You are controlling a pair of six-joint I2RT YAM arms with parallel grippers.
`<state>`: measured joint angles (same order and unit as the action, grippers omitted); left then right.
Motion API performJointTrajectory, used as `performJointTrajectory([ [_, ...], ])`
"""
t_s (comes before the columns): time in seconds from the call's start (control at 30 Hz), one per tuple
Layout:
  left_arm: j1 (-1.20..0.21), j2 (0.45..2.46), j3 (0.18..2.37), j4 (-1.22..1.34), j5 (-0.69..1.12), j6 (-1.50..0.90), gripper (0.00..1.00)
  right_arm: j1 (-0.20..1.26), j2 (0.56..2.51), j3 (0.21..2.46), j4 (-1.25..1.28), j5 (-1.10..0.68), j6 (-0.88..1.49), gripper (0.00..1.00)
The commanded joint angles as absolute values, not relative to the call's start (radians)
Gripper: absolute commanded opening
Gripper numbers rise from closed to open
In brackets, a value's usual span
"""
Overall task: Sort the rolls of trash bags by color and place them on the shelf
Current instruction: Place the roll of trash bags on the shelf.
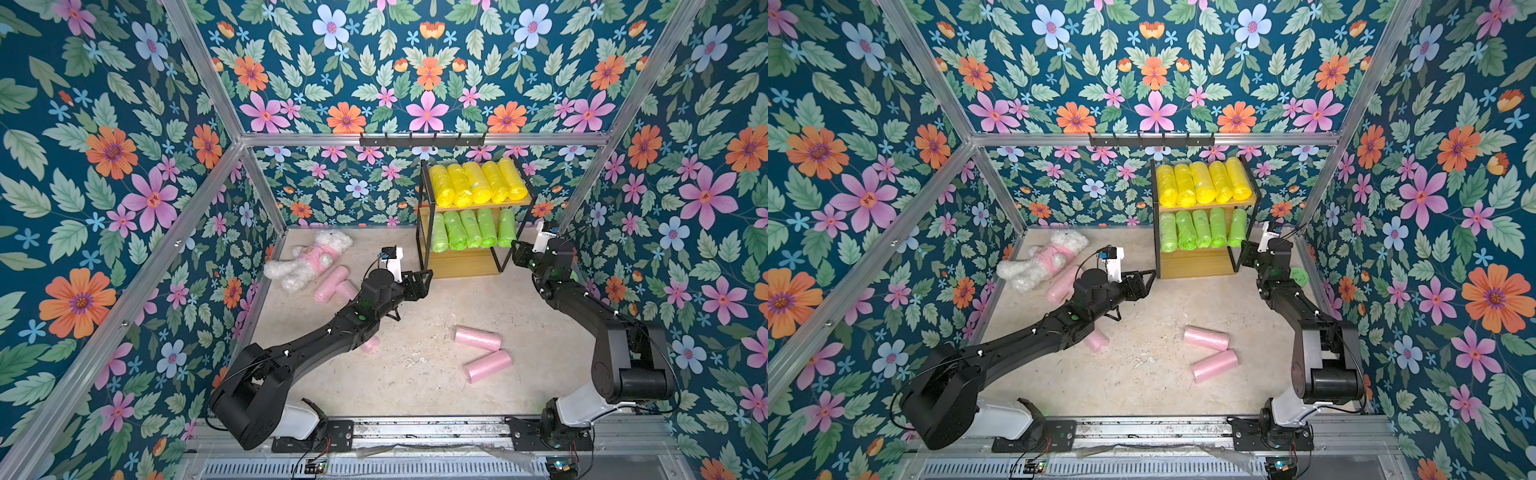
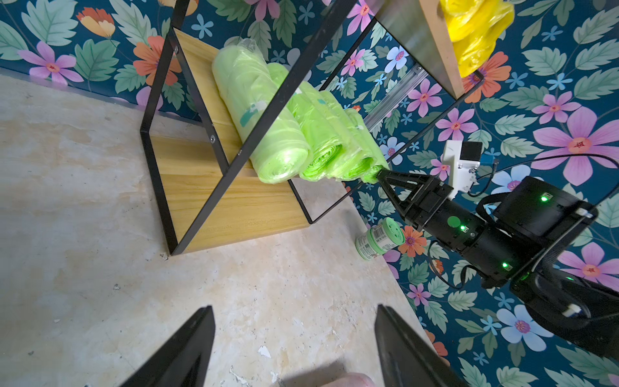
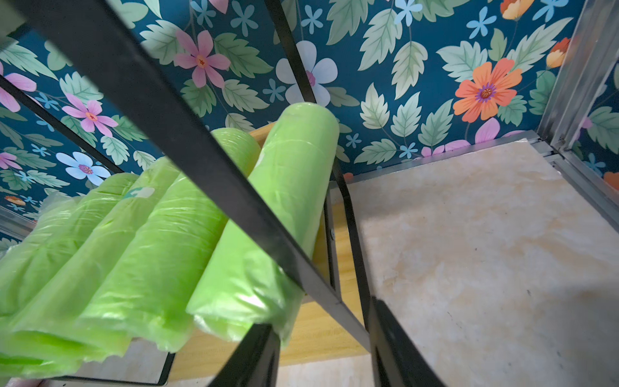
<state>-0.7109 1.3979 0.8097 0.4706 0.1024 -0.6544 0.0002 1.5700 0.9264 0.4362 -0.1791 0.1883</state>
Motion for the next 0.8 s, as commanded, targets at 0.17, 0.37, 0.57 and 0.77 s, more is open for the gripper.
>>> performJointTrajectory([
  [0.17, -0.71, 1.4, 0.811, 0.482, 0.099, -0.646, 0.8, -0.052, 1.465, 0.855, 0.477, -0.367, 0.204, 0.6],
  [0.37, -0.71, 1.406, 0.812, 0.489, 0.104, -0.648, 0.8, -0.18, 1.444, 0.851, 0.515, -0.483, 0.336, 0.54],
  [0.57, -0.71, 1.417, 0.821, 0.495, 0.116, -0.655, 0.8, -0.198, 1.59, 1.027, 0.463, -0.525, 0.403, 0.42],
  [0.77, -0.71, 1.411, 0.828, 0.484, 0.115, -0.65, 0.8, -0.196, 1.781, 1.236, 0.413, -0.623, 0.471, 0.32],
])
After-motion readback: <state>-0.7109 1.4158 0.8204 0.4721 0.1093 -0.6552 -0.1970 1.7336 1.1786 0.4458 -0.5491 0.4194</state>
